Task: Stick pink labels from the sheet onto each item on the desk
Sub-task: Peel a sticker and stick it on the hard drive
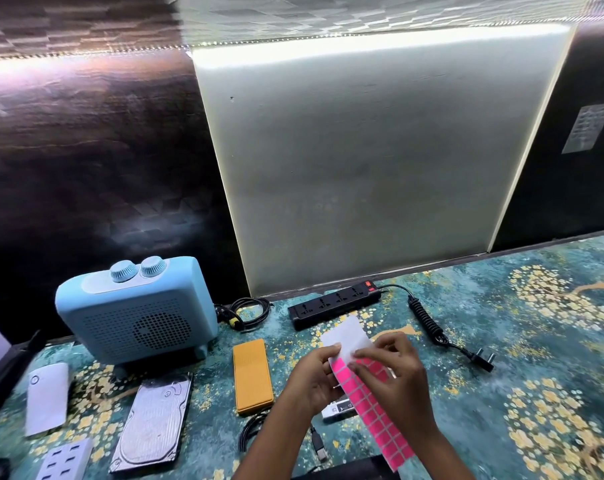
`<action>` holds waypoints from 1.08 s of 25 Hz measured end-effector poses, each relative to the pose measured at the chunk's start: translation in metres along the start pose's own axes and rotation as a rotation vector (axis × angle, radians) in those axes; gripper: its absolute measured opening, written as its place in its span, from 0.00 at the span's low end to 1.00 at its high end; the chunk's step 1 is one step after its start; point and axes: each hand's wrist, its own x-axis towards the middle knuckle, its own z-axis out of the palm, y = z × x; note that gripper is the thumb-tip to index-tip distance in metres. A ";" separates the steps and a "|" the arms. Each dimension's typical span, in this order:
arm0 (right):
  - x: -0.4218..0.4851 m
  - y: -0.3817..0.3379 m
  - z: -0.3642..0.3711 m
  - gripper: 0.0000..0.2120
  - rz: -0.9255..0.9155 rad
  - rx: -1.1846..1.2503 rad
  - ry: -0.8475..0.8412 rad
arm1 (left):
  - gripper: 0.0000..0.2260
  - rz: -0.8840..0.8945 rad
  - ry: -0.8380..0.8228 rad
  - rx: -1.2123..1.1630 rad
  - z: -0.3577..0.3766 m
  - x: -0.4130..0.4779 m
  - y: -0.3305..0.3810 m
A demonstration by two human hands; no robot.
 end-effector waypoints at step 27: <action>-0.013 0.109 -0.019 0.24 0.571 -0.404 -0.032 | 0.06 0.209 0.108 0.356 -0.019 0.020 -0.024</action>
